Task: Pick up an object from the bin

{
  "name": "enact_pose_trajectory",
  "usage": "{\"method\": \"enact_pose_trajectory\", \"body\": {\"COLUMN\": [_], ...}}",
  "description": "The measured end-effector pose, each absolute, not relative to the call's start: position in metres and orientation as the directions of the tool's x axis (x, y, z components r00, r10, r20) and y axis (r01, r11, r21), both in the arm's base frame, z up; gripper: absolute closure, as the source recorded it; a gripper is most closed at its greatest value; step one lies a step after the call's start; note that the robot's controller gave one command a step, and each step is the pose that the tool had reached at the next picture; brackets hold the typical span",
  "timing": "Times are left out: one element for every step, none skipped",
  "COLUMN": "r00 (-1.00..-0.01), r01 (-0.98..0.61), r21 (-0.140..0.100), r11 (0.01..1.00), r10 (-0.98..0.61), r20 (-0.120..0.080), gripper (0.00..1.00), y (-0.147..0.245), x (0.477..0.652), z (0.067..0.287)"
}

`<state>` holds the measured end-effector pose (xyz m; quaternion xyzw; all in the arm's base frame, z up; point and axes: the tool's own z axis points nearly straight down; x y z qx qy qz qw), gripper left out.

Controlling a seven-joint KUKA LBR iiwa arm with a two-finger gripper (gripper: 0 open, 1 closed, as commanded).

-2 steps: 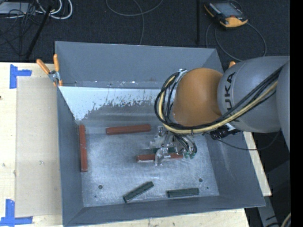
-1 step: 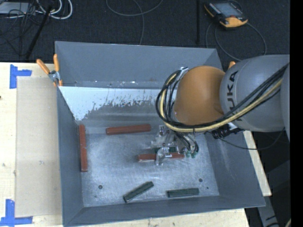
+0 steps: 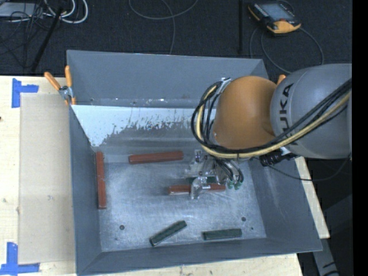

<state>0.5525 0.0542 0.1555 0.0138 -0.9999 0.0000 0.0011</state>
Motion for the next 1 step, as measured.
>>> {"method": "enact_pose_trajectory", "body": {"r00": [-1.000], "r01": [-0.027], "r21": [0.000], "r11": [1.000], "r10": [-0.027], "r20": [-0.002], "gripper": [1.00], "y": [0.0542], "x": [0.5532], "z": [0.1651]}}
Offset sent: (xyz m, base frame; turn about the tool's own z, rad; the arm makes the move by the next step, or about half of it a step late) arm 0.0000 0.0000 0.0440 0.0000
